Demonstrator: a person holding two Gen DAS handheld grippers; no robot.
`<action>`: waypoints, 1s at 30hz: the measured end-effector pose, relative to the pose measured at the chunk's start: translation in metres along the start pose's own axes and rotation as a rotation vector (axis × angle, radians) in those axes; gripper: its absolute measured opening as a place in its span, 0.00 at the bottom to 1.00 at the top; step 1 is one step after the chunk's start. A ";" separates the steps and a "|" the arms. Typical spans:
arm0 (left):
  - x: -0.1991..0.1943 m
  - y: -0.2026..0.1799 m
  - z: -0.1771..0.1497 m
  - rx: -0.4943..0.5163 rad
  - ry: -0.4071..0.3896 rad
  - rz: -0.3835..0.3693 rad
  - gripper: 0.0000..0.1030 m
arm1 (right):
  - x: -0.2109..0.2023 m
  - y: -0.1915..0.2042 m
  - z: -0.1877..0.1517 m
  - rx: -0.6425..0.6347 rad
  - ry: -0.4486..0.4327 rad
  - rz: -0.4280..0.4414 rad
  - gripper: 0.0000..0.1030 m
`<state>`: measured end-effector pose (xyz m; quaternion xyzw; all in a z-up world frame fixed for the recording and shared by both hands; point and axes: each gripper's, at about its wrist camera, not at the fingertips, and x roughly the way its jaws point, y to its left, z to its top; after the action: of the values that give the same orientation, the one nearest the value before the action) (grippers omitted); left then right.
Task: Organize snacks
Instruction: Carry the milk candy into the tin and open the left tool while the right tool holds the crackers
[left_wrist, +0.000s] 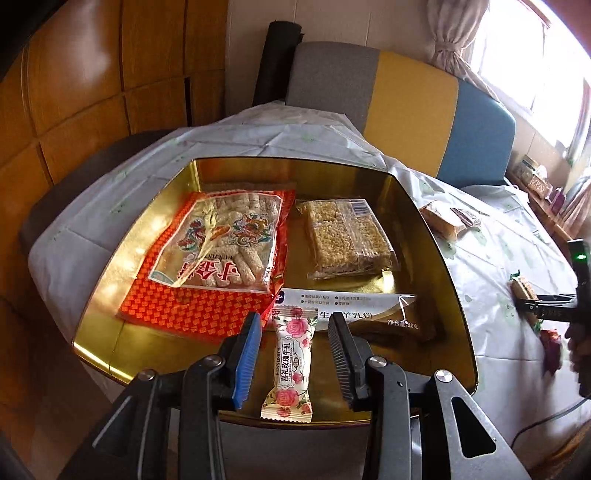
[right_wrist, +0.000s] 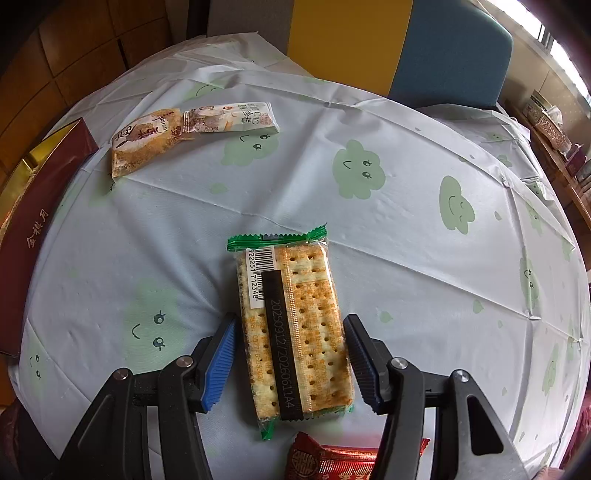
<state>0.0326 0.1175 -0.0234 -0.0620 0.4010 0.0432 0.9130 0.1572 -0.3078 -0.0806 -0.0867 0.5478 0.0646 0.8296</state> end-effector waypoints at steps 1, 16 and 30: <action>0.000 -0.002 0.000 0.008 -0.003 0.006 0.37 | 0.000 0.000 0.000 -0.001 0.000 -0.002 0.57; -0.004 -0.016 0.002 0.018 0.014 0.072 0.37 | -0.005 0.017 0.001 -0.061 -0.019 -0.065 0.47; -0.005 0.005 0.001 -0.043 0.012 0.104 0.37 | -0.005 0.012 0.000 -0.036 -0.015 -0.050 0.47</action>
<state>0.0299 0.1225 -0.0196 -0.0609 0.4082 0.0987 0.9055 0.1531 -0.2960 -0.0770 -0.1146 0.5380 0.0543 0.8334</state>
